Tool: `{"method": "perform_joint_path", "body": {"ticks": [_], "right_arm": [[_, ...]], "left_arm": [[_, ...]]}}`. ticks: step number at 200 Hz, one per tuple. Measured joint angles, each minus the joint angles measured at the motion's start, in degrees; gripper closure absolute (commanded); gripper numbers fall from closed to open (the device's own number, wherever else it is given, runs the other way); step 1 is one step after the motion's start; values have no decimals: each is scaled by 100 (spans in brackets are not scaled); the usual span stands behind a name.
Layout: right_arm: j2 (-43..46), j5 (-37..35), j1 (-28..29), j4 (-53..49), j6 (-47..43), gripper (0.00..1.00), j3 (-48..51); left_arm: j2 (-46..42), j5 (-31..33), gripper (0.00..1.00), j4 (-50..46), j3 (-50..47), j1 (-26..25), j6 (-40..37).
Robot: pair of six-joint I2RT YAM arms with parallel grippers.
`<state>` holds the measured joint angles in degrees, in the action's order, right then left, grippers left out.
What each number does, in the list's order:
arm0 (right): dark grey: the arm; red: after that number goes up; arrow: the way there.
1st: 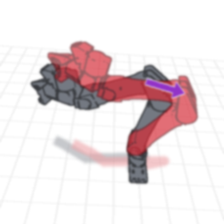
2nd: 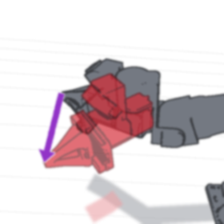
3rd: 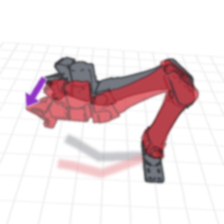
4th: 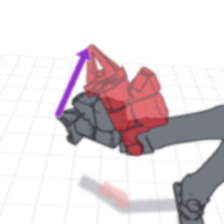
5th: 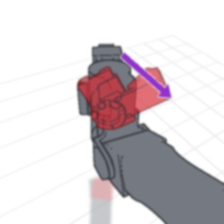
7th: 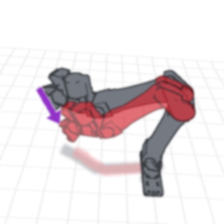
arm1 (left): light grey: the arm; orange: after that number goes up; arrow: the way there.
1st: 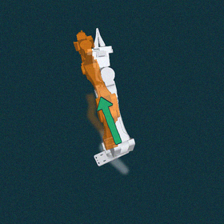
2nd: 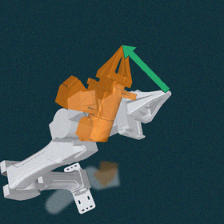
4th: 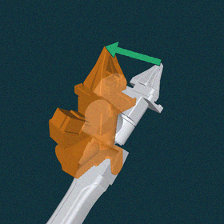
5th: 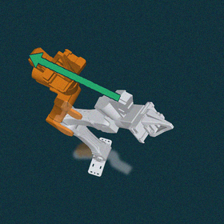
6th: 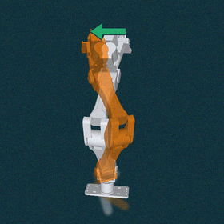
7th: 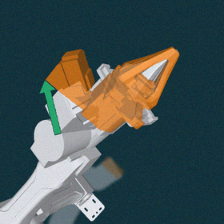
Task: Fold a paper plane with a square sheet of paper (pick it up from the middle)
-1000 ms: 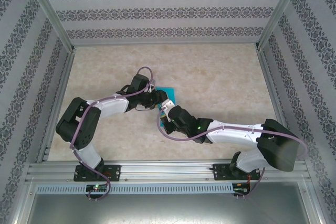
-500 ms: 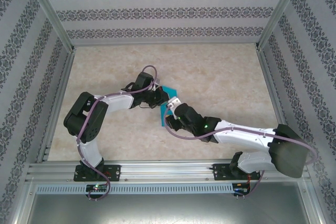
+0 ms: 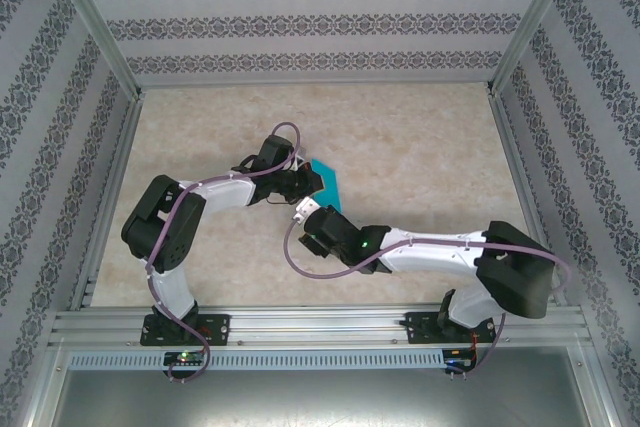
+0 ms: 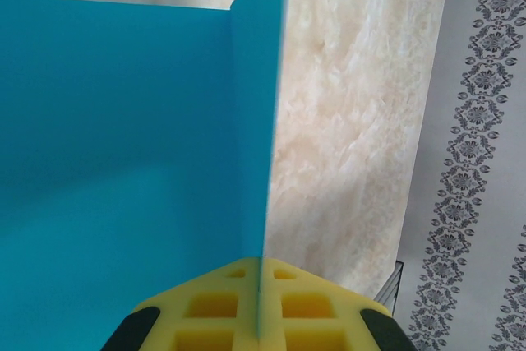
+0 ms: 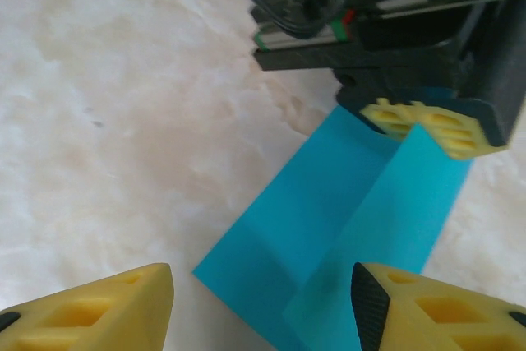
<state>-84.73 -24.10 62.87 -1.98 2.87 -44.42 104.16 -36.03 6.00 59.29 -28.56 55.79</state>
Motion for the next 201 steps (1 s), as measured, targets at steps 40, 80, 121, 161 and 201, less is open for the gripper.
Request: {"method": "perform_joint_path", "body": {"ticks": [40, 80, 121, 161, 201], "right_arm": [[-17, -435, 2, 4, -201, 65, 0], [-17, -538, 2, 63, -212, 91, -2], [-17, -616, 2, 57, -133, 100, -2], [87, -651, 2, -214, 380, 100, -68], [195, -813, 2, -800, 1191, 100, -632]], "left_arm": [[0, 0, 93, -9, 0, 0, 0], [0, -2, 91, -22, 0, 0, 0], [0, 4, 74, -76, 2, 0, -44], [-345, 544, 46, -636, -11, 0, -256], [-1718, 1899, 24, -1453, -181, 0, -538]]}}
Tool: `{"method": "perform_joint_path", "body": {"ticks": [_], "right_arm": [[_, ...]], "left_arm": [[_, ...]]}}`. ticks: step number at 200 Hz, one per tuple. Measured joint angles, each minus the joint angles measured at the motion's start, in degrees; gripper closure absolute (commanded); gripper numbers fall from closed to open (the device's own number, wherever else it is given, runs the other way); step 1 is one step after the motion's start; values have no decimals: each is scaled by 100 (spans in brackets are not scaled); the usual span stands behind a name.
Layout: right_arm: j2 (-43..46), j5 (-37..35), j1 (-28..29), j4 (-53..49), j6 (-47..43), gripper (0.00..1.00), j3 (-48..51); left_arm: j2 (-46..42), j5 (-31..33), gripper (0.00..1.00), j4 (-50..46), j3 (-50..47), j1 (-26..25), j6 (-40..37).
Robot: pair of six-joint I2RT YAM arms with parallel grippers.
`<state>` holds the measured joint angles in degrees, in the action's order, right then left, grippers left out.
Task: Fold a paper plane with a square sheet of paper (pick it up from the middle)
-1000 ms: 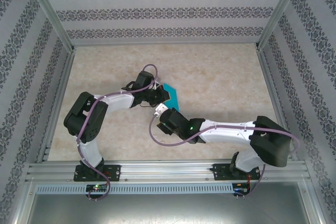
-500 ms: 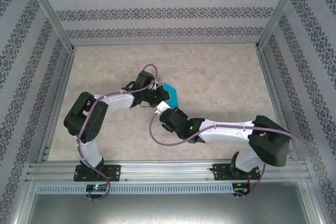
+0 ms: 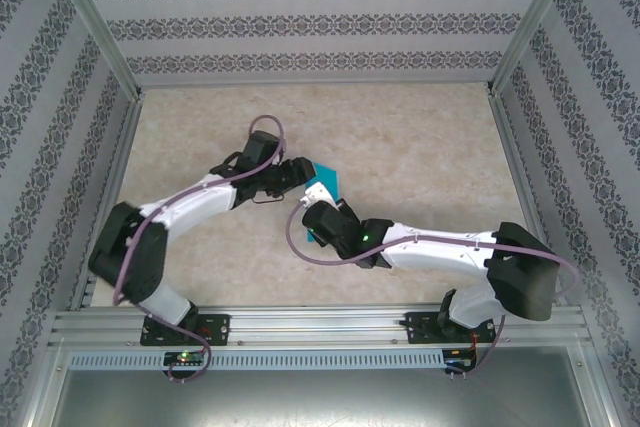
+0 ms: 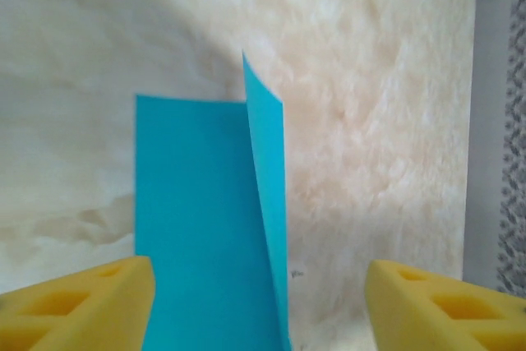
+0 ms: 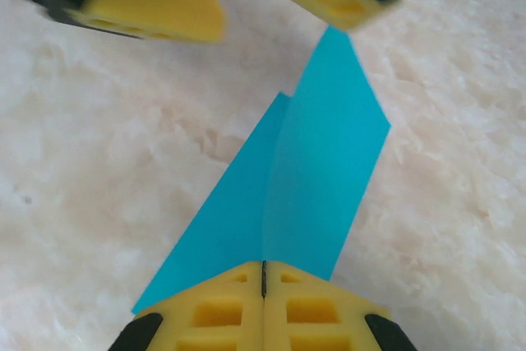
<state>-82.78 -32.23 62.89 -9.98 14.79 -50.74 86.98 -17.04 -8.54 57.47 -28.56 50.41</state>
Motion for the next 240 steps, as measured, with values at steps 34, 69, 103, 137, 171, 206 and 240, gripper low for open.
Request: {"method": "perform_joint_path", "body": {"ticks": [34, 69, 103, 137, 171, 206, 240], "right_arm": [[28, -168, 0, -400, 391, 100, -778], [24, -446, 0, -715, 774, 100, -1453], [-98, -756, 28, -1001, 1373, 100, -1652], [-603, -1115, 297, -1508, 2098, 100, -1722], [-1167, -1099, 527, -1812, 2669, 100, -1939], [-1637, -586, 551, -1696, 2977, 100, -2033], [-1799, -122, 549, -1458, 3032, 100, -2048]], "left_arm": [[-1167, 1154, 24, -474, -323, 7, -74], [-1847, 1860, 31, -734, -916, 24, -55], [-2026, 2011, 39, -892, -1169, 138, -50], [-1969, 1921, 46, -881, -1204, 197, -28], [-1816, 1751, 57, -863, -1325, 227, 63], [-1711, 1502, 65, -774, -1600, 442, 221], [-1510, 1043, 73, -361, -1939, 597, 452]]}}
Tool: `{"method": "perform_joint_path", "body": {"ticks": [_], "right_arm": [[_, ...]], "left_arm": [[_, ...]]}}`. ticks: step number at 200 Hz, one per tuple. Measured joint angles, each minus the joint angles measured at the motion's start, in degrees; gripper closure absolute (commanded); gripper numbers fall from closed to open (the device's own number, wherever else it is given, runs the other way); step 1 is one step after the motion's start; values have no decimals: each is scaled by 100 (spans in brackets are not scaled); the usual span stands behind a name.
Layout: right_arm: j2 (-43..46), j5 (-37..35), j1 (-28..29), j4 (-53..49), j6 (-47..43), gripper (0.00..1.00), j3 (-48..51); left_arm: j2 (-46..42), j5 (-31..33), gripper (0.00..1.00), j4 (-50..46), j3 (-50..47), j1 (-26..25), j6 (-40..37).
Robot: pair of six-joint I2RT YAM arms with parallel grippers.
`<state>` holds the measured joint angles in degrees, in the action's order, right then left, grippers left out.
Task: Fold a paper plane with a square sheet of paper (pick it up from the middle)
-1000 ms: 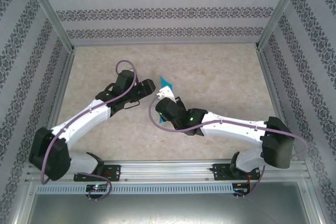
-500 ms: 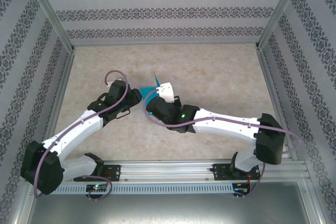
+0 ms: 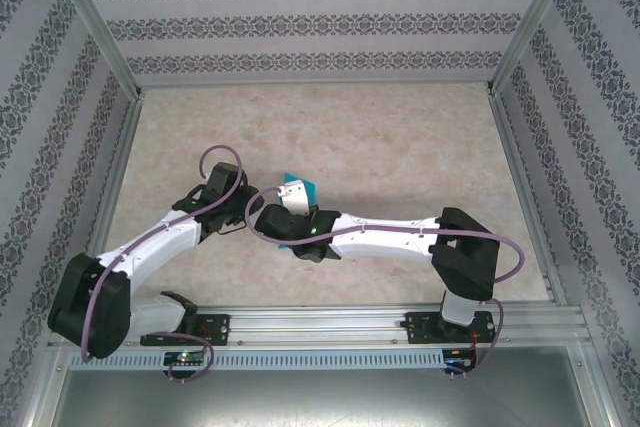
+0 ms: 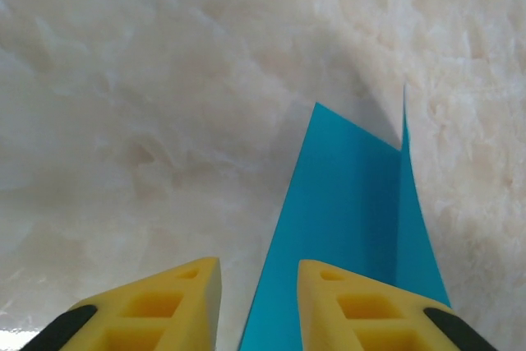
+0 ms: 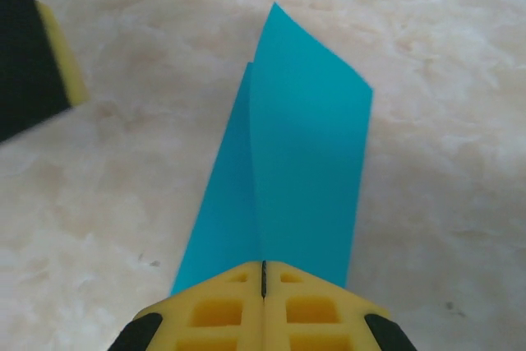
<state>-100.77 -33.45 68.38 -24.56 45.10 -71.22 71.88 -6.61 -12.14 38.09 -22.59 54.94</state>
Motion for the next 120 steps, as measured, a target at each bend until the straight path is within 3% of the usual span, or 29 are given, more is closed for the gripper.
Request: {"method": "perform_joint_path", "body": {"ticks": [120], "right_arm": [[76, 782, -190, 863, -2, 100, 570]], "left_arm": [[1556, -1543, 86, 1679, -203, 11, 684]]}}
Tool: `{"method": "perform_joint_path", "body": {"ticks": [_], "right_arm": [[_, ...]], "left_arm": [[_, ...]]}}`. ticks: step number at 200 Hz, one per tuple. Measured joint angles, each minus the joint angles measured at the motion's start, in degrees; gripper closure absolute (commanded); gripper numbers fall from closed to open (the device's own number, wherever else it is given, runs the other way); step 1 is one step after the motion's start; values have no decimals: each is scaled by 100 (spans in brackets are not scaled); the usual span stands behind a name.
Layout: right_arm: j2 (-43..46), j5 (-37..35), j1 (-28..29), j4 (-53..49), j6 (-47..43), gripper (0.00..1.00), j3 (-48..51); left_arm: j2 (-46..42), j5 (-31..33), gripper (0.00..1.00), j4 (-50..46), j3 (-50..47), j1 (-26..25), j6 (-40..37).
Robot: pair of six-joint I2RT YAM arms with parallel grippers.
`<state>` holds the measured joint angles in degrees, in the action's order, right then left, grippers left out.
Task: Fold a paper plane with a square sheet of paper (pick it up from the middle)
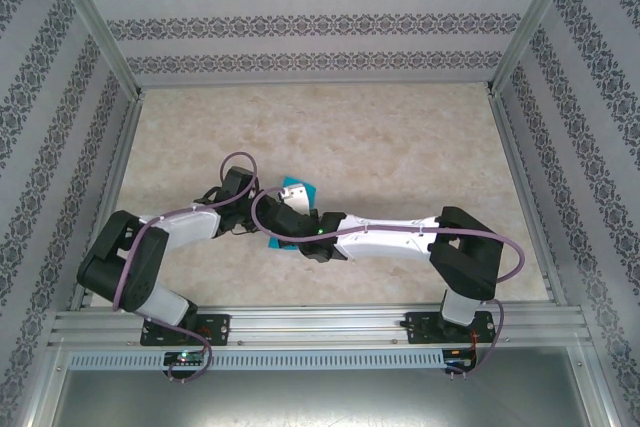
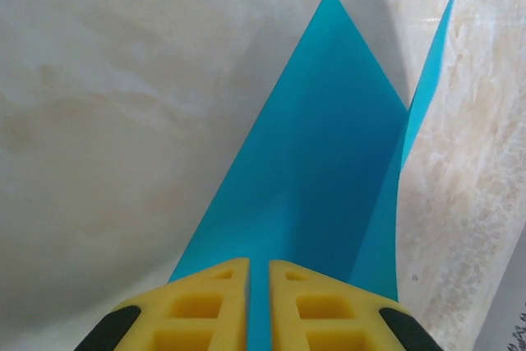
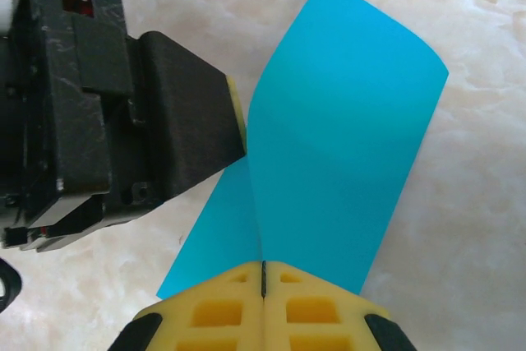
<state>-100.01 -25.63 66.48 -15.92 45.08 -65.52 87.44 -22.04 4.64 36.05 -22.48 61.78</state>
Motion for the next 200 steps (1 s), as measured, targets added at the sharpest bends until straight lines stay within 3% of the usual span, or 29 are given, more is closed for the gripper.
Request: {"method": "perform_joint_path", "body": {"ticks": [75, 139, 200], "right_arm": [[173, 313, -98, 96, -116, 100, 190], [575, 1707, -879, 555, -328, 100, 1104], [555, 2710, -1351, 1008, -612, 100, 1228]], "left_arm": [[507, -234, 89, 227, 31, -2, 24], [568, -181, 89, 190, 118, -2, -26], [575, -17, 89, -120, 284, -2, -192]]}}
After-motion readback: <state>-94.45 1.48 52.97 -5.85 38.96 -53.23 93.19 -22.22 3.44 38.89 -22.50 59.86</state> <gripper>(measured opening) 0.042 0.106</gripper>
